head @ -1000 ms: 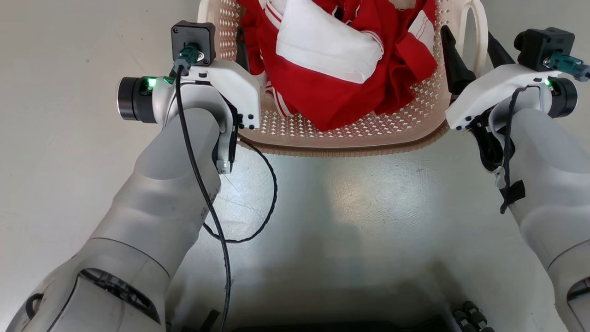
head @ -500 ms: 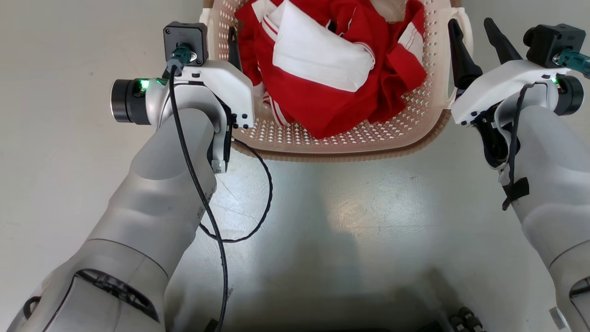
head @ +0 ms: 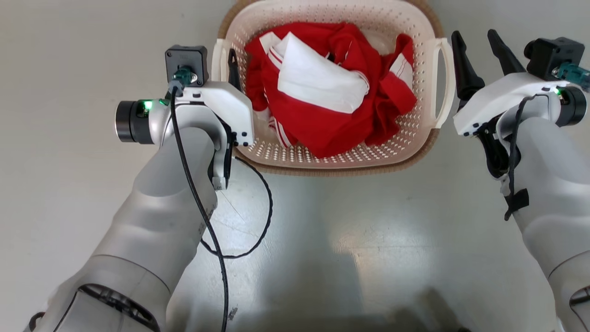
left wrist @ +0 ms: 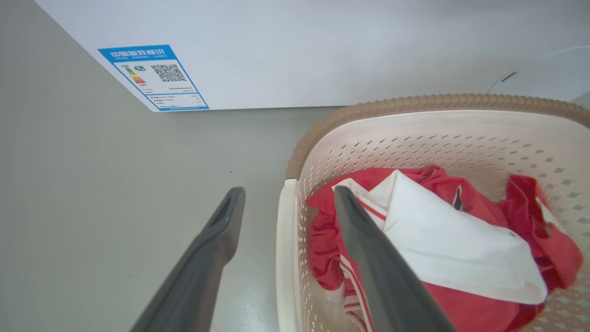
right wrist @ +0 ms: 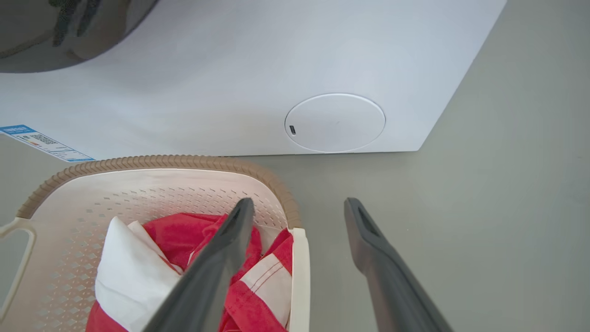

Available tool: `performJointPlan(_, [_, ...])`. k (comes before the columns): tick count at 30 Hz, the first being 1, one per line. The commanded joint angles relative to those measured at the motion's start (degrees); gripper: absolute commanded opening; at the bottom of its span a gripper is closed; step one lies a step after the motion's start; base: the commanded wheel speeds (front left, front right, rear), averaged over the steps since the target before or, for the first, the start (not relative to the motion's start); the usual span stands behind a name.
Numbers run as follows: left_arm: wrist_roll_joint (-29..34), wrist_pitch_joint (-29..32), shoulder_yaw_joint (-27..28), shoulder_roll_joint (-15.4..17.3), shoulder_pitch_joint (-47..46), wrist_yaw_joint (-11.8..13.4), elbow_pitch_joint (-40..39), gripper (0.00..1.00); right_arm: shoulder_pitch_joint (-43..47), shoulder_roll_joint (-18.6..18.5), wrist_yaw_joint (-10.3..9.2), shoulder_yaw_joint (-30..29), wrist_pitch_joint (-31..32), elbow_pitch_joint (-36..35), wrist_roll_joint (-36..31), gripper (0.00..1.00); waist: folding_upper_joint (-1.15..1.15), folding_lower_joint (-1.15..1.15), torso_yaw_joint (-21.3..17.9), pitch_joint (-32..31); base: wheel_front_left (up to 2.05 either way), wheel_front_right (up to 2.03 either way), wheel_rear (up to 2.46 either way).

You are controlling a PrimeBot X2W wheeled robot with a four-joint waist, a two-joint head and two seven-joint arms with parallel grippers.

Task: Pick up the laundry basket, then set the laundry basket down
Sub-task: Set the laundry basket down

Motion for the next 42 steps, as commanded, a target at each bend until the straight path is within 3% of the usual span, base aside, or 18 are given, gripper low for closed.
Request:
performJointPlan(1, [0.8, -0.3, 1.3, 1.1, 1.9, -0.3, -1.0, 1.0, 3.2, 0.6, 0.34, 0.1, -0.6, -1.1, -0.9, 1.0, 0.0, 0.0, 0.3, -1.7, 0.0, 0.0, 0.0])
performJointPlan(27, [7.6, -0.3, 9.7, 1.1, 17.5, -4.0, -9.8, 1.0, 15.2, 1.9, 0.34, -7.7, -0.6, -6.7, -10.3, 1.0, 0.0, 0.0, 2.3, -23.4, 0.0, 0.0, 0.0])
performJointPlan(42, [15.5, -0.3, 18.0, 1.1, 28.8, -7.8, -16.6, 1.0, 26.7, 2.4, 0.34, -13.1, -0.6, -16.1, -16.9, 1.0, 0.0, 0.0, 3.5, -36.5, 0.0, 0.0, 0.0])
